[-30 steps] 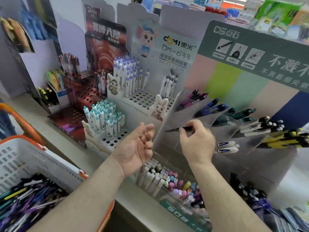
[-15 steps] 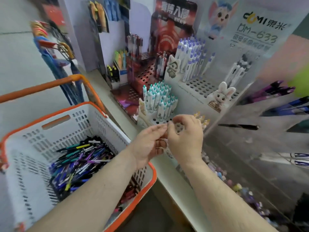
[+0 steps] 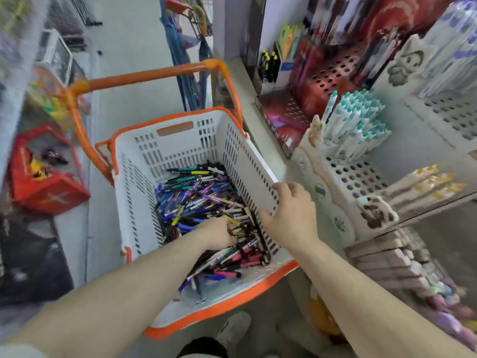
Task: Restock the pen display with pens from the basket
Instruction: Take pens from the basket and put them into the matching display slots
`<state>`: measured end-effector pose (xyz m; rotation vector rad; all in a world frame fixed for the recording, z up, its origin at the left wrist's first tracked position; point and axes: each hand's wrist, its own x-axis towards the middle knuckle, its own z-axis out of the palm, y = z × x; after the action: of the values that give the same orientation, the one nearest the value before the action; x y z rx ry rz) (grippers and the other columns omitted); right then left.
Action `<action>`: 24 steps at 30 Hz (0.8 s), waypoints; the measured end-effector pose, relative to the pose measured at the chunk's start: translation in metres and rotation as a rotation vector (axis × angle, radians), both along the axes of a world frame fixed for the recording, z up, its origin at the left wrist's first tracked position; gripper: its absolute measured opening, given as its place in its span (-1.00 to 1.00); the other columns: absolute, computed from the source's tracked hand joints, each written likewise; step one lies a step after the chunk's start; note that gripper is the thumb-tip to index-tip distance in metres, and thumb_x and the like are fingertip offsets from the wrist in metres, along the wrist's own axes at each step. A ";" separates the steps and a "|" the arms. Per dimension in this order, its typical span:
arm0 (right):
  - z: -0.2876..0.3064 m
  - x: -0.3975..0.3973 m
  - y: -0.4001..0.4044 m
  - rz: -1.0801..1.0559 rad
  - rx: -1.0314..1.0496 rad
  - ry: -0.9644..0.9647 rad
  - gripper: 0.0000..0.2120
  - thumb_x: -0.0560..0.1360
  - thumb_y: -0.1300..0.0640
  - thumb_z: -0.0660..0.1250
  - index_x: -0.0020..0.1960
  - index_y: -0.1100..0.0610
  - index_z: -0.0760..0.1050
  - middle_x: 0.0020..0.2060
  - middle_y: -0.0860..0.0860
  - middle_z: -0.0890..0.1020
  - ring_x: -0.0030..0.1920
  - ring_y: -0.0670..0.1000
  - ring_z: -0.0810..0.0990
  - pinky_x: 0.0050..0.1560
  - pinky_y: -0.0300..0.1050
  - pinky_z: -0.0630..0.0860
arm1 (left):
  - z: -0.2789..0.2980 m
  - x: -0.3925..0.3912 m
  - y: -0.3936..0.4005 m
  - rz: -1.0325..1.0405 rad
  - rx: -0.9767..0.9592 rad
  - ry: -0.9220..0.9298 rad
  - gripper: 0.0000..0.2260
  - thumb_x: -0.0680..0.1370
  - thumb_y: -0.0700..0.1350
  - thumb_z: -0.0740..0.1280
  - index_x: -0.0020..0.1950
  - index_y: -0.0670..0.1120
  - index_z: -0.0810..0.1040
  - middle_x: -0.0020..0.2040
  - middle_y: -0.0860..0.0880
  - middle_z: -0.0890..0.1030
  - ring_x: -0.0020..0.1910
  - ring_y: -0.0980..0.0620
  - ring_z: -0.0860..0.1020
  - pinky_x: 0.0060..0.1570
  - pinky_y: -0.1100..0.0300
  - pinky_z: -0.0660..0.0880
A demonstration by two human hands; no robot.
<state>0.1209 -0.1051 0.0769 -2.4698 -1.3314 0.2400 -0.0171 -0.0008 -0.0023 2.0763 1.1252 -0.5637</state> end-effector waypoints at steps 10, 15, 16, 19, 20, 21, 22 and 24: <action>-0.013 -0.001 -0.008 0.007 -0.010 0.097 -0.26 0.46 -0.12 0.38 0.53 0.06 0.18 0.28 0.11 0.49 0.20 0.14 0.51 0.19 0.09 0.51 | -0.067 -0.015 -0.013 -0.099 0.257 0.196 0.12 0.30 0.46 0.36 0.60 -0.08 -0.09 0.60 -0.18 -0.08 0.57 -0.21 -0.13 0.53 -0.13 -0.10; -0.015 -0.001 -0.010 -0.001 -0.007 0.099 -0.27 0.47 -0.11 0.37 0.54 0.09 0.18 0.35 0.09 0.46 0.29 0.11 0.47 0.29 0.07 0.46 | -0.076 -0.032 -0.026 0.278 0.403 -0.029 -0.11 0.38 0.49 0.20 0.52 -0.06 0.22 0.50 -0.11 0.29 0.49 -0.10 0.23 0.48 -0.05 0.15; -0.016 0.000 -0.010 -0.007 -0.008 0.102 -0.27 0.48 -0.11 0.36 0.54 0.09 0.18 0.36 0.08 0.45 0.30 0.10 0.46 0.30 0.07 0.46 | -0.074 -0.038 -0.028 0.273 0.439 -0.025 -0.13 0.38 0.50 0.17 0.50 -0.06 0.25 0.46 -0.08 0.33 0.45 -0.09 0.27 0.45 -0.05 0.19; -0.017 0.000 -0.009 -0.011 -0.006 0.105 -0.27 0.48 -0.12 0.35 0.54 0.09 0.17 0.36 0.08 0.45 0.30 0.09 0.46 0.30 0.05 0.45 | -0.073 -0.055 -0.032 0.057 0.382 0.214 0.09 0.26 0.59 0.19 0.57 -0.09 0.07 0.56 -0.11 0.10 0.50 -0.15 0.18 0.44 -0.14 0.15; -0.017 -0.001 -0.009 -0.012 -0.009 0.105 -0.27 0.48 -0.13 0.34 0.54 0.09 0.17 0.36 0.08 0.45 0.30 0.10 0.45 0.30 0.05 0.45 | -0.073 -0.059 -0.032 -0.033 0.363 0.295 0.15 0.24 0.59 0.23 0.59 -0.11 -0.01 0.58 -0.12 0.02 0.50 -0.17 0.15 0.42 -0.16 0.16; -0.018 -0.001 -0.009 -0.011 -0.011 0.102 -0.27 0.48 -0.13 0.34 0.54 0.09 0.17 0.36 0.09 0.45 0.31 0.10 0.45 0.30 0.06 0.44 | -0.073 -0.062 -0.033 -0.110 0.365 0.349 0.17 0.25 0.57 0.28 0.58 -0.13 -0.04 0.58 -0.14 0.00 0.49 -0.19 0.16 0.39 -0.15 0.20; -0.018 -0.001 -0.009 -0.010 -0.014 0.100 -0.27 0.48 -0.13 0.33 0.54 0.10 0.17 0.36 0.09 0.45 0.30 0.11 0.45 0.30 0.06 0.45 | -0.073 -0.064 -0.033 -0.163 0.387 0.373 0.14 0.27 0.53 0.31 0.57 -0.15 -0.01 0.55 -0.17 0.05 0.45 -0.20 0.21 0.35 -0.11 0.25; -0.018 -0.001 -0.009 -0.010 -0.017 0.093 -0.28 0.49 -0.13 0.33 0.54 0.11 0.18 0.35 0.10 0.45 0.30 0.12 0.46 0.28 0.06 0.45 | -0.075 -0.065 -0.030 -0.223 0.465 0.339 -0.04 0.35 0.45 0.34 0.50 -0.15 0.15 0.41 -0.16 0.25 0.32 -0.16 0.32 0.26 -0.01 0.34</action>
<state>0.1195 -0.1141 0.0589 -2.4469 -1.2835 0.3608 -0.0819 -0.0305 -0.0773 2.5988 1.3183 -0.8505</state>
